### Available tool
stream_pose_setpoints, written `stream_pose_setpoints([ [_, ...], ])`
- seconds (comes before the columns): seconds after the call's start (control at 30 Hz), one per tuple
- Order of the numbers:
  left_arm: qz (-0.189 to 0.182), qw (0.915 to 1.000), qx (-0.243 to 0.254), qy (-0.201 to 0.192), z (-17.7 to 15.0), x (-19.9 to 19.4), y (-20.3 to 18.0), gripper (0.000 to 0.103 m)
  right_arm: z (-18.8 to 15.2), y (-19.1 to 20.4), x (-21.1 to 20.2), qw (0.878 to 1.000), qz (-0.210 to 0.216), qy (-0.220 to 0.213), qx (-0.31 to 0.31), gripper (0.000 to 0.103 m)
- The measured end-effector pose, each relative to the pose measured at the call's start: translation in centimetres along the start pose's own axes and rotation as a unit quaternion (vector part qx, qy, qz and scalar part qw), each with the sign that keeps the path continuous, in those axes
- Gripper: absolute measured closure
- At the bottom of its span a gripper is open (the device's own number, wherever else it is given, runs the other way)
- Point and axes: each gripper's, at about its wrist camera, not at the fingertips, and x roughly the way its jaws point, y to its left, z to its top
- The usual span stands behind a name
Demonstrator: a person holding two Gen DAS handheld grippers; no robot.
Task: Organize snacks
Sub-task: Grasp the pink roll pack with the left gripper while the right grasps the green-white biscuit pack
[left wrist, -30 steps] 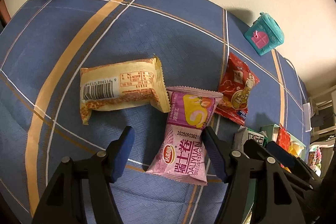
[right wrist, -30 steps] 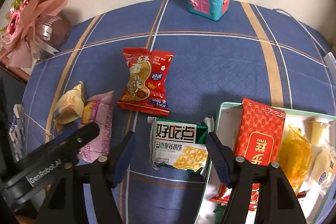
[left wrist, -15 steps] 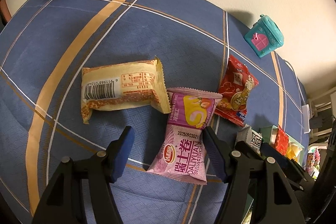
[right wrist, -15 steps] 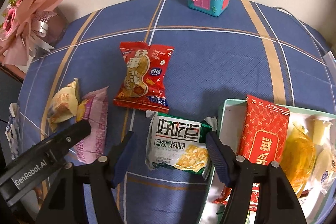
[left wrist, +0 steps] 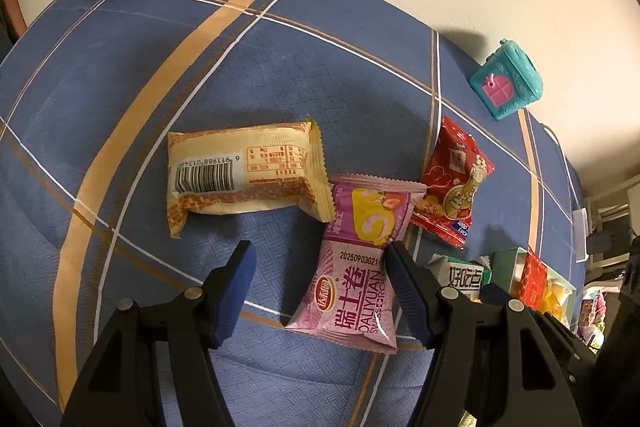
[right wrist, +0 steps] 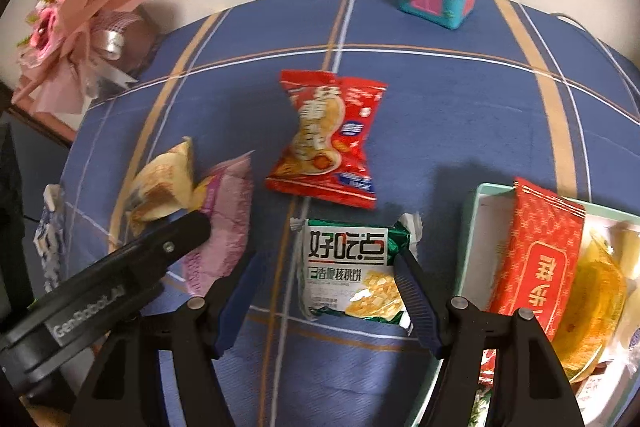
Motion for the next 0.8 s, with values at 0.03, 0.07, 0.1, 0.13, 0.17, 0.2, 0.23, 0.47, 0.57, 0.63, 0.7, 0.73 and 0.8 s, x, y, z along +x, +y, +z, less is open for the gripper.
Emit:
stream_pose_setpoints([
  [0.03,0.0,1.0,0.0,0.0,0.0,0.0,0.0,0.035,0.1,0.1,-0.1,1.0,-0.001,0.0,-0.003,0.035],
  [0.07,0.001,1.0,0.0,-0.001,0.0,-0.1,0.0,0.035,0.2,0.3,-0.2,1.0,-0.005,-0.002,-0.006,0.035],
  [0.1,0.001,1.0,0.001,-0.001,0.0,-0.1,0.0,0.035,0.2,0.4,-0.4,1.0,-0.019,-0.008,-0.011,0.035],
  [0.13,0.0,1.0,0.002,0.0,0.0,-0.1,0.0,0.035,0.2,0.6,-0.5,0.999,-0.03,-0.011,-0.014,0.035],
  [0.17,-0.001,1.0,0.002,0.0,0.0,-0.1,0.0,0.035,0.2,0.8,-0.7,0.999,-0.048,-0.015,-0.017,0.035],
  [0.2,-0.002,1.0,0.004,0.0,0.0,-0.1,-0.1,0.035,-0.2,0.6,-1.0,0.998,-0.056,-0.015,-0.018,0.035],
  [0.23,-0.003,1.0,0.006,0.001,0.0,-0.1,-0.2,0.035,-0.2,0.5,-0.9,0.998,-0.061,-0.012,-0.015,0.035],
  [0.47,-0.002,0.9996,0.023,0.014,-0.3,1.0,-1.3,0.034,-0.3,0.4,1.0,0.998,-0.058,0.015,-0.008,0.035],
  [0.57,0.0,0.9994,0.028,0.018,-0.5,1.4,-1.7,0.034,-0.5,1.1,1.0,0.997,-0.071,0.013,-0.02,0.035],
  [0.63,0.003,0.9993,0.032,0.02,-0.4,1.7,-1.9,0.034,-0.6,1.6,1.2,0.997,-0.075,0.014,-0.028,0.035],
  [0.7,0.005,0.9992,0.033,0.023,-0.5,2.0,-2.0,0.034,-0.6,2.0,1.2,0.996,-0.079,0.015,-0.032,0.035],
  [0.73,0.006,0.9992,0.032,0.025,-0.6,2.2,-2.0,0.034,-0.6,2.3,1.2,0.996,-0.084,0.015,-0.038,0.035],
  [0.8,0.006,0.9991,0.032,0.027,-0.5,2.4,-1.8,0.034,-0.7,2.3,1.5,0.995,-0.087,0.015,-0.042,0.034],
])
